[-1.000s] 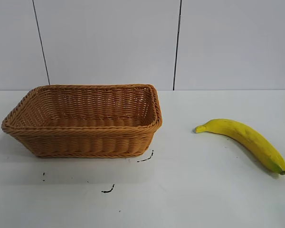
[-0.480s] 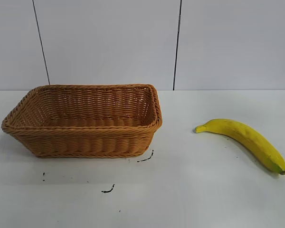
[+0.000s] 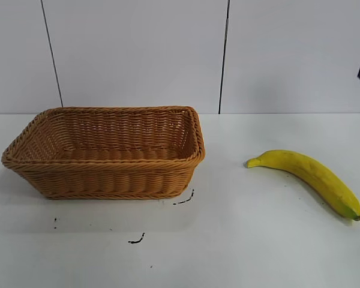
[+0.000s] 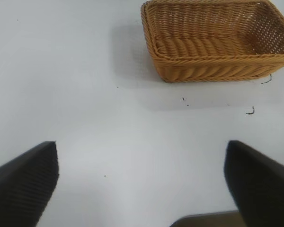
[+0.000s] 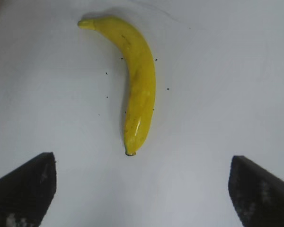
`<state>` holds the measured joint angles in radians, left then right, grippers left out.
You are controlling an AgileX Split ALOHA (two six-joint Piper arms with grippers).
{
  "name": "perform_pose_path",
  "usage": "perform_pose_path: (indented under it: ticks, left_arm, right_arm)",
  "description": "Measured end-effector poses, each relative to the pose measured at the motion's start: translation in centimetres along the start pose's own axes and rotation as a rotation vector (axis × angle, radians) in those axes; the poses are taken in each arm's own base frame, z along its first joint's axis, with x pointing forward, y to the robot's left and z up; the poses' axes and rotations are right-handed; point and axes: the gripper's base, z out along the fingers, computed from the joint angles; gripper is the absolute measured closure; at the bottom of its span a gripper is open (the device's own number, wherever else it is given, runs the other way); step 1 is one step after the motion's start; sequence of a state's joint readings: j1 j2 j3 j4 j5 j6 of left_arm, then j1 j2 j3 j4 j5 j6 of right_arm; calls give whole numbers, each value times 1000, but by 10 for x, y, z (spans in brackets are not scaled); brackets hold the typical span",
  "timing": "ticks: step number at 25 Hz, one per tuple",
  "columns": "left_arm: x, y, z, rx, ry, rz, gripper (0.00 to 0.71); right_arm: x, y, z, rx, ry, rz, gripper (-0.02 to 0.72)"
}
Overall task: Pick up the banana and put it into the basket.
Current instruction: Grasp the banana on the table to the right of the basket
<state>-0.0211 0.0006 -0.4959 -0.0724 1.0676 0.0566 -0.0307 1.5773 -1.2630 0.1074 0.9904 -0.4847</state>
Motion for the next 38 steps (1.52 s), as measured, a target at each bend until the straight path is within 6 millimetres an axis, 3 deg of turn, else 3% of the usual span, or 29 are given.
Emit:
perform_pose_path:
  ticks: [7,15,17,22,27,33,38]
  left_arm:
    - [0,0,0,0,0,0,20]
    - [0,0,0,0,0,0,20]
    - [0,0,0,0,0,0,20]
    - [0,0,0,0,0,0,20]
    - [0,0,0,0,0,0,20]
    - [0,0,0,0,0,0,20]
    - [0,0,0,0,0,0,20]
  right_arm:
    - [-9,-4,57,-86,35,-38,11]
    - [-11,-7,101,-114,63,-4,11]
    - [-10,-9,124,-125,79,16,11]
    - [-8,-12,155,-109,83,41,11]
    - [-8,-8,167,-82,98,54,11]
    - [-20,18,171,-10,107,-55,11]
    - [-18,15,177,22,116,-15,11]
